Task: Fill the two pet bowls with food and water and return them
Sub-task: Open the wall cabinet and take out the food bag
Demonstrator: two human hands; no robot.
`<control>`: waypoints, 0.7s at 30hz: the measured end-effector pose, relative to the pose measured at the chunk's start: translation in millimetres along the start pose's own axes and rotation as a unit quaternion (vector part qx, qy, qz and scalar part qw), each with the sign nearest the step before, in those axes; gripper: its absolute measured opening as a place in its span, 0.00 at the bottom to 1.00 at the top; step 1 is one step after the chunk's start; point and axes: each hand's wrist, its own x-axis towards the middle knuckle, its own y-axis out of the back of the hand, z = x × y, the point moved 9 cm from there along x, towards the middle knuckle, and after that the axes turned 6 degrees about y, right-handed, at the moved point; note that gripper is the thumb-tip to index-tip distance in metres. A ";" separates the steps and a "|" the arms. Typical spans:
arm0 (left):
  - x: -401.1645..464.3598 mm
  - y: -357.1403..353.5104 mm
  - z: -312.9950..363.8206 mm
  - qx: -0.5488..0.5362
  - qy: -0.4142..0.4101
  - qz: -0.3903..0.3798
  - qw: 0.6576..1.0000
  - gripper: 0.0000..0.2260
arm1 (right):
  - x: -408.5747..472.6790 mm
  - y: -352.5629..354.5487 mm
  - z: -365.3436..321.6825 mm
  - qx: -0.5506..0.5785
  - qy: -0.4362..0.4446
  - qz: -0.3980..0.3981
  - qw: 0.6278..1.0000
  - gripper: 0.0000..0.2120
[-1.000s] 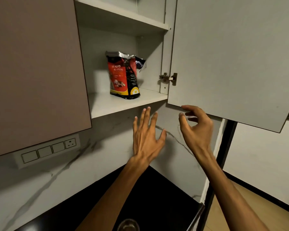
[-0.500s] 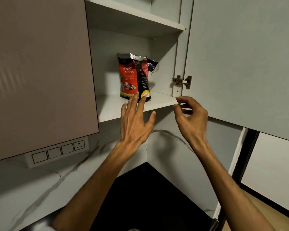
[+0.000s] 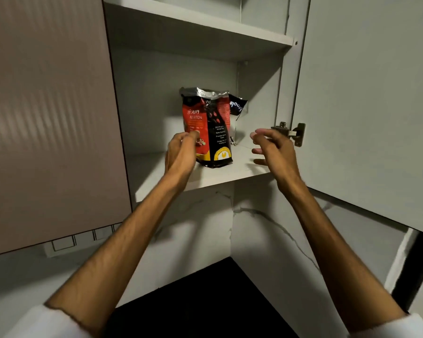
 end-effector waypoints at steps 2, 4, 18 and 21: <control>13.3 -2.1 0.0 -0.021 0.031 0.008 0.999 0.09 | 18.2 -13.1 8.8 0.026 -0.027 -0.044 0.998 0.14; 24.4 -6.2 -2.5 -0.037 0.073 0.008 0.997 0.10 | 34.8 -27.2 16.9 0.038 -0.049 -0.088 0.994 0.10; 70.2 -41.1 -23.3 -0.106 0.222 -0.051 0.968 0.15 | 113.2 -97.5 77.4 0.076 -0.154 -0.215 0.961 0.39; 77.9 -44.1 -24.4 -0.116 0.200 -0.043 0.972 0.18 | 113.1 -108.6 79.4 0.101 -0.147 -0.230 0.957 0.34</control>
